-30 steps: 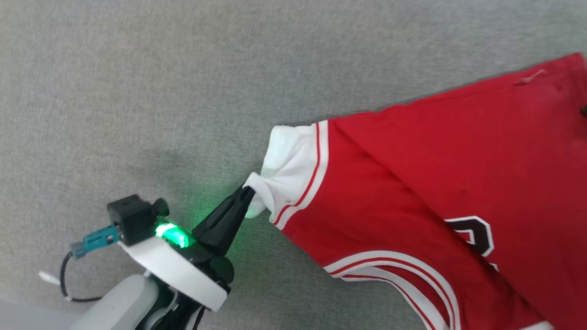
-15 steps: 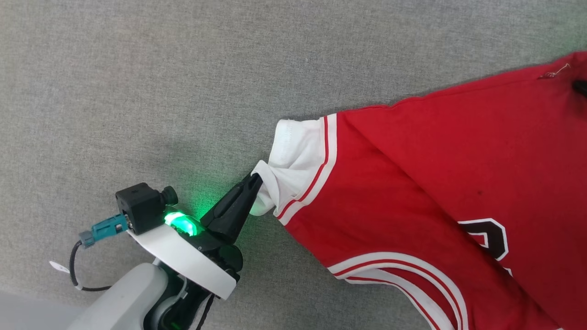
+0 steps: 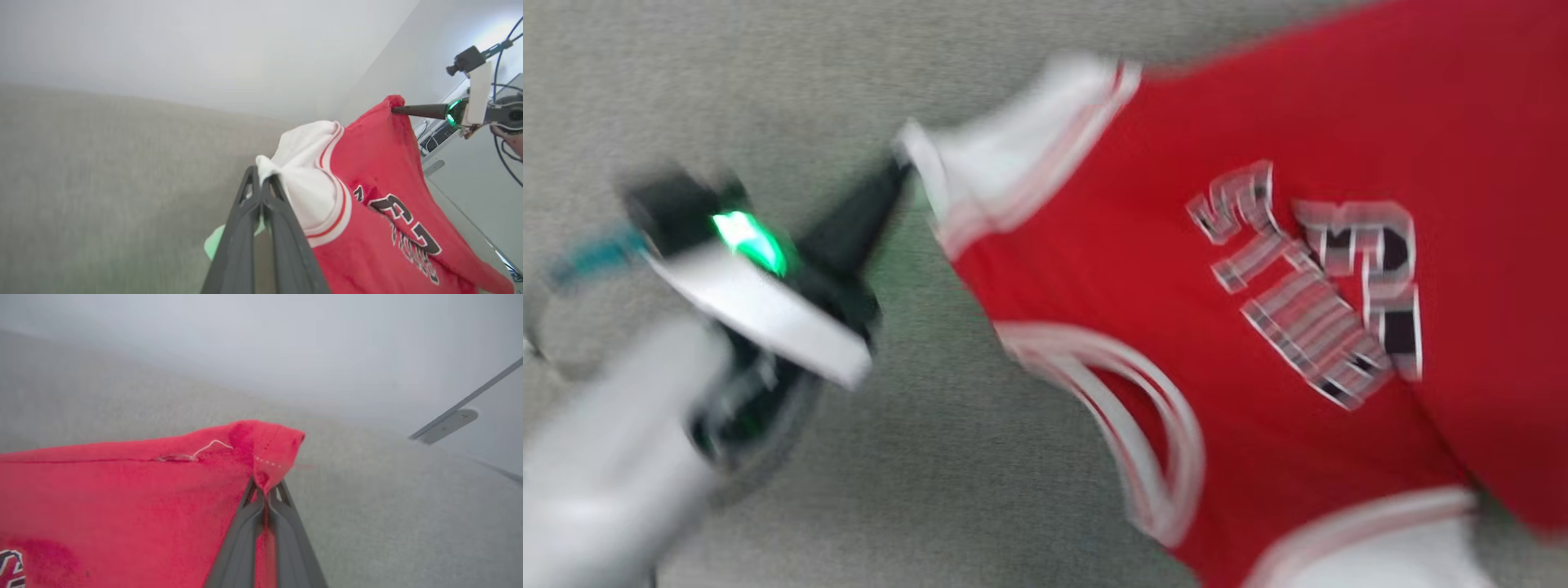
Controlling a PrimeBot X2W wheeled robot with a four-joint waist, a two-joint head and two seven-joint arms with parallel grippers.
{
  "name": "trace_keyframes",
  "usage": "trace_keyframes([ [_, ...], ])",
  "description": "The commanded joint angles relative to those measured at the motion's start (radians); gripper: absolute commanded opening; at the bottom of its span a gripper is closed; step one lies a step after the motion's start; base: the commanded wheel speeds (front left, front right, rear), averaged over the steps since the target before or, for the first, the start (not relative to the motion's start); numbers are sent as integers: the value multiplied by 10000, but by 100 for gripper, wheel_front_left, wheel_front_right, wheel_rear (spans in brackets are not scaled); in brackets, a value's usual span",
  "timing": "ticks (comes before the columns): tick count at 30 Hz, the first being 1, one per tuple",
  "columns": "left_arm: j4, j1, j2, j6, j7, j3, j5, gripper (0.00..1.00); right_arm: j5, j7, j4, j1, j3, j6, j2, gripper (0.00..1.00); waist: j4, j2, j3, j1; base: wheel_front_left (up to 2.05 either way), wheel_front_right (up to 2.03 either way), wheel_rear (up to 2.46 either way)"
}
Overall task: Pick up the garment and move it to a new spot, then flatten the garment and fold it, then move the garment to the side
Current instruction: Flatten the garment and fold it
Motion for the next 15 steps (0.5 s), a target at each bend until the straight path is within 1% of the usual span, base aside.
trace_keyframes([
  [1, 89, -494, 86, 27, -7, 52, -173, 0, -159, -240, 109, -350, -122, -4, 128, 0, -161, 0, 74, 0, 0, 0, 0],
  [3, 452, -1538, 237, 27, 42, 172, -764, 0, -536, -732, 466, -1021, -387, -5, 369, 0, -324, 0, 227, 0, 0, 0, 0],
  [5, 780, -2660, 254, 29, 270, 349, -1459, 0, -904, -1263, 846, -1816, -707, -5, 647, 0, -499, 0, 431, 0, 0, 0, 0],
  [7, 1263, -3852, 388, 29, 527, 541, -1837, 0, -1264, -1802, 1252, -2623, -1015, -7, 910, 0, -684, 0, 651, 0, 0, 0, 0],
  [8, 1488, -4444, 318, 29, 625, 644, -2079, 0, -1433, -2033, 1510, -3018, -1174, -13, 1050, 0, -759, 0, 743, 0, 0, 0, 0],
  [10, 2121, -5591, 322, 30, 749, 902, -2353, 0, -1740, -2570, 1944, -3779, -1351, -16, 1327, 0, -926, 0, 921, 0, 0, 0, 0],
  [11, 2505, -6154, 236, 32, 759, 1113, -2589, 0, -1885, -2852, 2182, -4165, -1486, -25, 1450, 0, -1006, 0, 1000, 0, 0, 0, 0],
  [15, 3958, -8261, 107, 39, 684, 1702, -2783, 0, -2519, -4033, 3021, -5496, -1846, -44, 1796, 0, -1310, 0, 1265, 0, 0, 0, 0],
])
